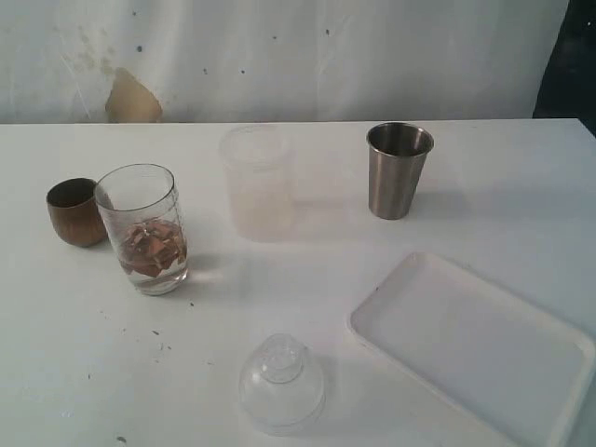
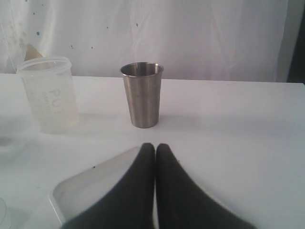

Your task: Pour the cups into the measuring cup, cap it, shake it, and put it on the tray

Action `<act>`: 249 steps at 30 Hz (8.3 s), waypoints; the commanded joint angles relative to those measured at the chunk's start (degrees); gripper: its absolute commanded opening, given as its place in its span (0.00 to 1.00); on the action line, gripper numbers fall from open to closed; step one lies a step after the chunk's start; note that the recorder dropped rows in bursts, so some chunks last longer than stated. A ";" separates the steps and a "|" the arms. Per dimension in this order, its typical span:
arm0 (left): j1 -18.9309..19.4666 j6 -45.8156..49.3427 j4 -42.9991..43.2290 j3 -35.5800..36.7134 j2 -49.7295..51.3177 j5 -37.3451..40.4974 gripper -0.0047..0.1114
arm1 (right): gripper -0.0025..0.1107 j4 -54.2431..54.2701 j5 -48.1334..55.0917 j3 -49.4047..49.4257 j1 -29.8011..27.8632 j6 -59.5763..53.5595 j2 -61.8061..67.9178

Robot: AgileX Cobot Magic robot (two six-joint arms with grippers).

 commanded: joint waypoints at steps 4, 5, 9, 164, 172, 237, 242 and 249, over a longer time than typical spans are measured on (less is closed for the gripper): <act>-0.37 -35.27 43.96 -14.79 27.16 -18.72 0.04 | 0.02 -0.39 -0.21 0.38 0.11 -0.68 -0.37; -0.37 -37.70 46.77 -16.94 30.45 -20.14 0.04 | 0.02 -0.39 -0.21 0.38 0.11 -0.68 -0.37; -2.70 -39.52 48.49 -23.42 38.87 -18.80 0.04 | 0.02 -0.39 -0.21 0.38 0.11 -0.68 -0.37; -21.24 73.40 -50.81 -75.56 83.81 89.91 0.04 | 0.02 0.01 -0.21 0.38 1.28 0.70 -0.37; -21.24 72.74 -51.45 -70.00 83.70 88.77 0.04 | 0.02 0.01 -0.21 0.38 1.28 0.70 -0.37; -21.24 70.76 -51.45 -50.00 62.35 62.58 0.30 | 0.02 0.01 -0.21 0.38 1.28 2.08 -0.37; -21.24 70.76 -51.45 -46.57 59.14 58.29 0.13 | 0.02 0.01 -0.21 0.38 1.28 2.08 -0.37; -21.24 70.76 -51.00 -42.68 58.76 54.84 0.13 | 0.02 0.01 -0.21 0.38 1.28 2.08 -0.37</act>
